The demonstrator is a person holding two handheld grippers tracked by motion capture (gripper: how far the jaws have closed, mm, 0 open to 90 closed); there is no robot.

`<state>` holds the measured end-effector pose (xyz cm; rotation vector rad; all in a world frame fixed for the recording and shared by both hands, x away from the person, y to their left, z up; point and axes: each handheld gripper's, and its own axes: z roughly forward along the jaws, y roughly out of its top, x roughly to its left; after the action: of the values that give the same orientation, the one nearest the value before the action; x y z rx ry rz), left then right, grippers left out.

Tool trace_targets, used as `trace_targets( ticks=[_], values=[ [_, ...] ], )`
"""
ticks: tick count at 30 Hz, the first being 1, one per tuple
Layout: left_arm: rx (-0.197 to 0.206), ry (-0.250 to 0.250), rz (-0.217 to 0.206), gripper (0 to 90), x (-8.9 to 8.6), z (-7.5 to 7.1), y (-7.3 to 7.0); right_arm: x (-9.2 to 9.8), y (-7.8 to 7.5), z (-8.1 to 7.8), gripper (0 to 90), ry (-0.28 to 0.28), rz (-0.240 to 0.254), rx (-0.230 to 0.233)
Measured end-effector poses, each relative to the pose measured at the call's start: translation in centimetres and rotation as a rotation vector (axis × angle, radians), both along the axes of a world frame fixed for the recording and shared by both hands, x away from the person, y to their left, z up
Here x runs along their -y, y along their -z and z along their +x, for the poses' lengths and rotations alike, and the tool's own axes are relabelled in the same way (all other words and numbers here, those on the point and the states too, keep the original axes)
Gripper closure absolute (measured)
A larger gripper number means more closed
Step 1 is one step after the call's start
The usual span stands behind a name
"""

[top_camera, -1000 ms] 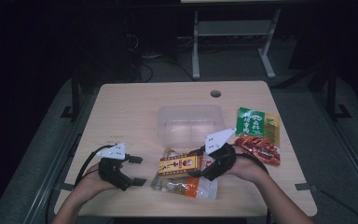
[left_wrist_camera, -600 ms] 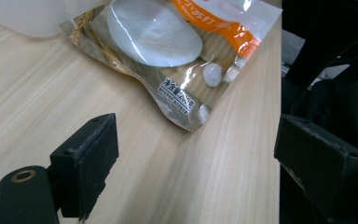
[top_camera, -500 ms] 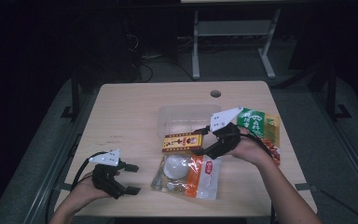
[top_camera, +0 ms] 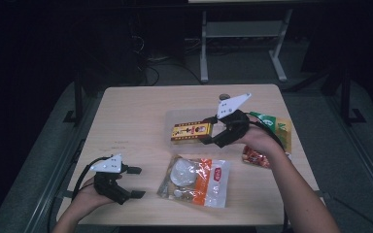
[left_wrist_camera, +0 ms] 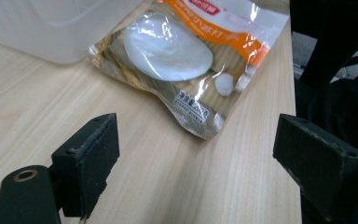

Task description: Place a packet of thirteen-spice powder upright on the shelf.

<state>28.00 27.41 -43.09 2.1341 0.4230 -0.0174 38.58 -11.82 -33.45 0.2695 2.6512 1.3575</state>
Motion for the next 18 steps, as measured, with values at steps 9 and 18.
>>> trace_targets(
  ticks=[9,18],
  values=[
    [0.006,0.016,0.04,13.8,0.3,0.1,0.4,-0.8,-0.2,2.6,31.8,0.032,-0.041,0.016],
    [0.001,0.024,0.052,13.8,0.4,0.1,0.4,-2.3,0.9,5.1,31.7,0.017,-0.087,0.016]
  ],
)
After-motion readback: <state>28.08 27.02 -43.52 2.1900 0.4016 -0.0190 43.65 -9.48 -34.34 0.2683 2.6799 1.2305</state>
